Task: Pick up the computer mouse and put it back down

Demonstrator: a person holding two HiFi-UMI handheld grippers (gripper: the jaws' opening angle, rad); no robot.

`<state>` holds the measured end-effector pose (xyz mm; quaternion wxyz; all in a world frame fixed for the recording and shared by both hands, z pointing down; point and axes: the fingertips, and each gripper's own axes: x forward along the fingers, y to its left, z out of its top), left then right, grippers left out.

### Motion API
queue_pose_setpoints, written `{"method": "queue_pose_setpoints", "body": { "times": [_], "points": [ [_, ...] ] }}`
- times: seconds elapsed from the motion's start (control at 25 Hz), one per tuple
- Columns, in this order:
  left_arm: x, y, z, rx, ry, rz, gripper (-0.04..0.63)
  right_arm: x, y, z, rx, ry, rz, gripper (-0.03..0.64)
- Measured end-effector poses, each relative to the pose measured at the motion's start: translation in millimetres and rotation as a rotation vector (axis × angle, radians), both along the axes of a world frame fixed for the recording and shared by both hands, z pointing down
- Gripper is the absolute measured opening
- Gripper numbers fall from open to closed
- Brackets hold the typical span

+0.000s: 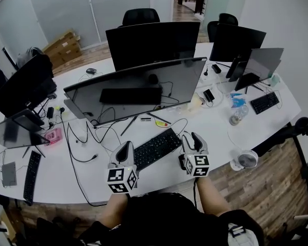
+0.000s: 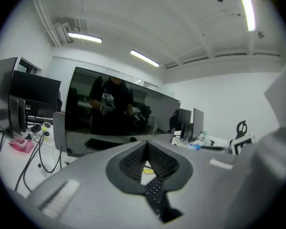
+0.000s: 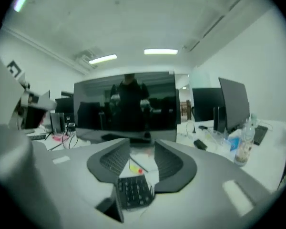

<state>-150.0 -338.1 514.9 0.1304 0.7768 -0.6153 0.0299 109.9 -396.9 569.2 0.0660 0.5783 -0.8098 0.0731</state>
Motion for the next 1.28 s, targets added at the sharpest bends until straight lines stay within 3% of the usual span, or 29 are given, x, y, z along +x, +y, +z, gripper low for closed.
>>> {"method": "queue_pose_setpoints", "body": {
  "times": [0.08,0.2,0.28,0.76,1.28],
  "points": [
    [3.7,-1.4,-3.0,0.007,0.003,0.008,0.054,-1.3,1.3,-62.2,0.143,-0.007,0.025,0.005],
    [6.7,-3.0,-10.1,0.024,0.006,0.014,0.054,-9.9,9.1,-120.6,0.283,0.017,0.013,-0.003],
    [7.4,-2.6,-15.7,0.038,0.007,0.017,0.054,-12.7,15.7,-137.4,0.321,0.008,0.005,-0.003],
    [-1.8,3.8,-29.9,0.087,0.003,0.011,0.052,-33.1,22.8,-131.5,0.271,-0.022,-0.032,-0.003],
    [-24.6,-3.9,-27.2,0.087,0.025,0.033,0.054,-67.2,17.0,-126.5,0.252,-0.012,-0.038,-0.003]
  ]
}}
